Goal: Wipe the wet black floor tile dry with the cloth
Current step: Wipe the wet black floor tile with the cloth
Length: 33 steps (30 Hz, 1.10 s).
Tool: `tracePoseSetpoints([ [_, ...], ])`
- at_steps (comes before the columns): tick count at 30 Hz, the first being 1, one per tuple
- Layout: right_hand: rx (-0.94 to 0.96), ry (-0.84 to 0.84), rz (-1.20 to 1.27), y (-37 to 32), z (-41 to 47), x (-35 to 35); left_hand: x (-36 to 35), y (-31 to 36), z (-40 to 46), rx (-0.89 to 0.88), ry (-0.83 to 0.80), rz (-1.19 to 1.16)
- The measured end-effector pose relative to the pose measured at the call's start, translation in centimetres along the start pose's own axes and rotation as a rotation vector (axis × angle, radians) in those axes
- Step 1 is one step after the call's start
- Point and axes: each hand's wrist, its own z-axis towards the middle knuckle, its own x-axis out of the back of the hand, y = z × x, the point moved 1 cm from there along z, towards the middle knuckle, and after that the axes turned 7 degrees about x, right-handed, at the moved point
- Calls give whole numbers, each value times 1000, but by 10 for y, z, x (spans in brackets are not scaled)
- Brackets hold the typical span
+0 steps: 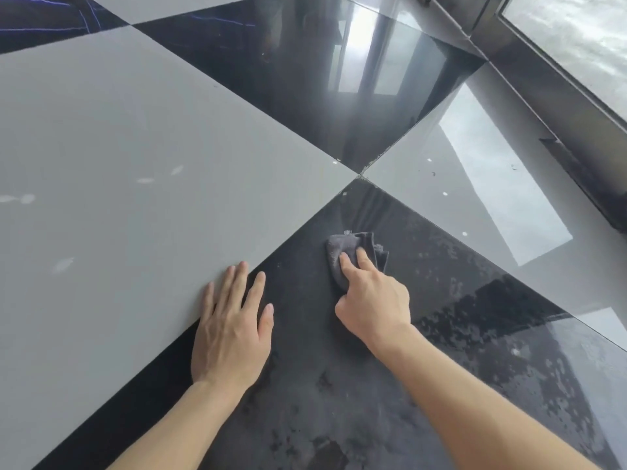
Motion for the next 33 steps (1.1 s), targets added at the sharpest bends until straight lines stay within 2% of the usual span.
tracePoseSetpoints([
  [7, -10, 49, -3, -5, 67, 9, 0, -1, 1, 1, -26, 47],
  [12, -31, 32, 1, -14, 81, 14, 2, -2, 1, 10, -42, 60],
  [17, 52, 61, -16, -26, 44, 0, 2, -2, 0, 13, -35, 38],
  [26, 114, -18, -34, -59, -40, -17, 11, -6, -4, -38, -32, -138],
  [29, 116, -86, -7, -70, -68, -27, 14, -13, -13, -86, 5, -76],
  [33, 118, -40, 11, -74, -77, -32, 18, -38, -27, 22, 21, -10],
])
